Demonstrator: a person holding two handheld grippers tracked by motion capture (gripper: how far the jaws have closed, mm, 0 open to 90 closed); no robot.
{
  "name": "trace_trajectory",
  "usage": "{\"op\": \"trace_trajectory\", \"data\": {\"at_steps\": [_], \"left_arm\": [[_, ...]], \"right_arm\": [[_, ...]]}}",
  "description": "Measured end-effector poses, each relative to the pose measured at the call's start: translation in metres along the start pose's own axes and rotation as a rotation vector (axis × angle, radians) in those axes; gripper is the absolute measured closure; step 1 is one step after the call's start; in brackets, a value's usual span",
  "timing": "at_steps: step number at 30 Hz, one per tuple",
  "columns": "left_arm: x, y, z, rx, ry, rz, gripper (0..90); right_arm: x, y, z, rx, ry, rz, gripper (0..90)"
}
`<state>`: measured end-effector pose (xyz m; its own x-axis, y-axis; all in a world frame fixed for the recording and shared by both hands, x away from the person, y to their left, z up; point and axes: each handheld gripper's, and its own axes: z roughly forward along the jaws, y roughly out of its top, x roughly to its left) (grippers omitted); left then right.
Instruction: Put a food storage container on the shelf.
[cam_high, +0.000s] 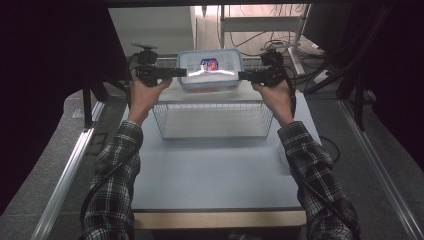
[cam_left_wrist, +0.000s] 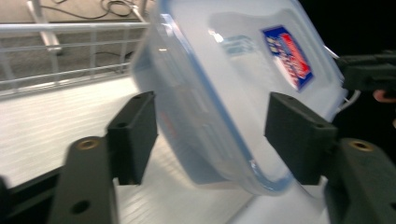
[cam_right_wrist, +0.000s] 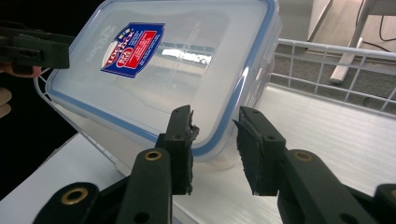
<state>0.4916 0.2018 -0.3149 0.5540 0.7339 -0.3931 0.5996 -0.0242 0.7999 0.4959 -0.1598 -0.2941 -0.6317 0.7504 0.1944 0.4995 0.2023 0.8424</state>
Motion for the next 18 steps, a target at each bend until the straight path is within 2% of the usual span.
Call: {"op": "trace_trajectory", "data": {"at_steps": [3,4,6,11,14,18], "left_arm": [[-0.0028,0.0007,0.0003,0.002,0.006,0.012,42.1],[-0.0038,0.0018,0.0004,0.0,0.019,0.009,44.1],[-0.0027,0.0028,0.0027,0.006,0.016,-0.003,46.8],[-0.0026,0.0039,0.0043,0.011,0.022,-0.016,45.8],[-0.0037,-0.0009,0.0005,0.009,0.002,-0.032,46.6],[-0.0092,-0.004,-0.0016,0.008,0.011,-0.034,47.2]], "right_arm": [[0.0005,0.0012,0.0006,-0.002,-0.009,-0.001,66.2],[0.0011,0.0027,0.0012,-0.001,-0.014,0.002,66.2],[0.002,0.0044,0.001,-0.002,-0.016,0.009,66.3],[0.0042,0.0075,0.0,0.004,-0.033,-0.007,67.7],[0.0018,0.007,0.0002,0.002,-0.025,-0.004,67.7],[0.0012,0.0064,-0.0003,-0.001,-0.023,-0.003,67.9]]}}
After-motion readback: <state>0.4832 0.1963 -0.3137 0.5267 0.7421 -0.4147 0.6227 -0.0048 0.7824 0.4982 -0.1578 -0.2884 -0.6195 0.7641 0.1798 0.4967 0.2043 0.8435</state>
